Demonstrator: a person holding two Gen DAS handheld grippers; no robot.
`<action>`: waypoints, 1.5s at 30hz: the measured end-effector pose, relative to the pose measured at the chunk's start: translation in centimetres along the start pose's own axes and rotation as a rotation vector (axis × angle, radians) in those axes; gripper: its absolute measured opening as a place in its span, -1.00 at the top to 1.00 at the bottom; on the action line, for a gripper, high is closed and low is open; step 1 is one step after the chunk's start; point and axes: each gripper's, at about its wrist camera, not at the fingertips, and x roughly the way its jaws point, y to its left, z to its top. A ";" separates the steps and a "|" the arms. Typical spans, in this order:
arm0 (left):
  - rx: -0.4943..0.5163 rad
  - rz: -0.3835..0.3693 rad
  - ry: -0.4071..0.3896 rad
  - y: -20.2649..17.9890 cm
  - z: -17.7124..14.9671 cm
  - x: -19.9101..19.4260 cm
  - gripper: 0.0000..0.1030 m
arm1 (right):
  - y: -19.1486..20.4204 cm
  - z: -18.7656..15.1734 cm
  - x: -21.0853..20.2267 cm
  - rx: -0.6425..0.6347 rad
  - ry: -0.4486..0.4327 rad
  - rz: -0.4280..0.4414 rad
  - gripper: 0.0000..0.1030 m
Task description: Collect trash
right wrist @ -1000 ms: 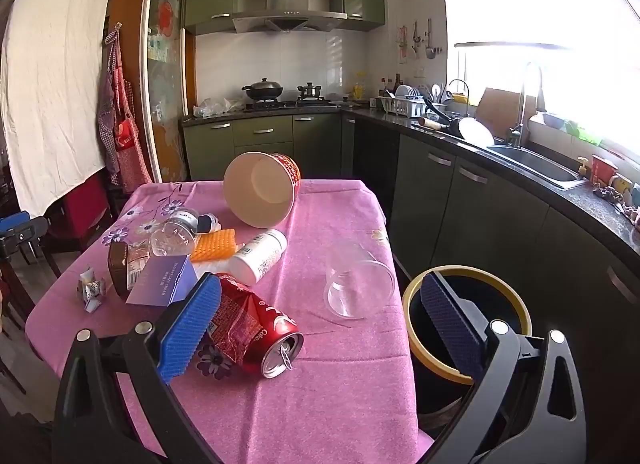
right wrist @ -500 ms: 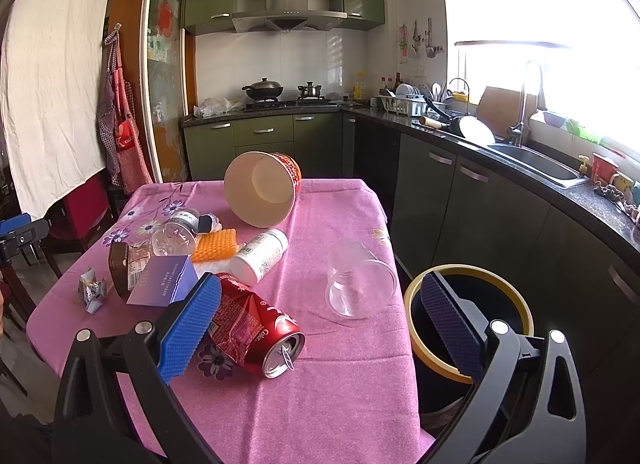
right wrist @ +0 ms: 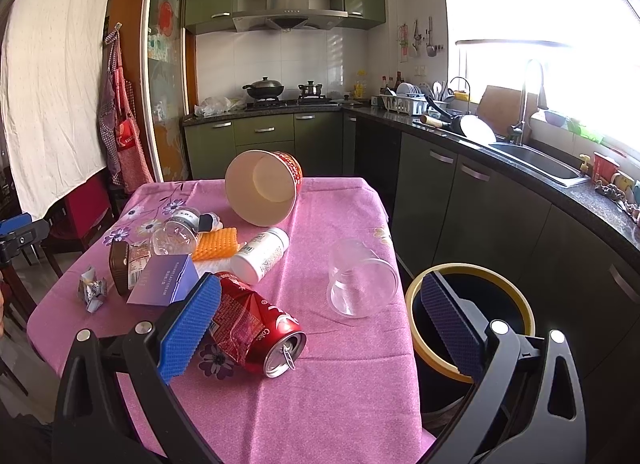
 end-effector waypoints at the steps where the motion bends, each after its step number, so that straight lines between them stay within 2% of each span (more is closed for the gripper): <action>1: 0.000 0.001 0.000 0.0 0.0 0.0 -0.89 | 0.0 0.0 0.0 0.000 0.000 0.000 -0.92; 45: 0.003 -0.017 0.014 -0.2 0.0 0.1 -0.89 | 0.1 -0.2 0.1 0.002 0.003 0.004 -0.92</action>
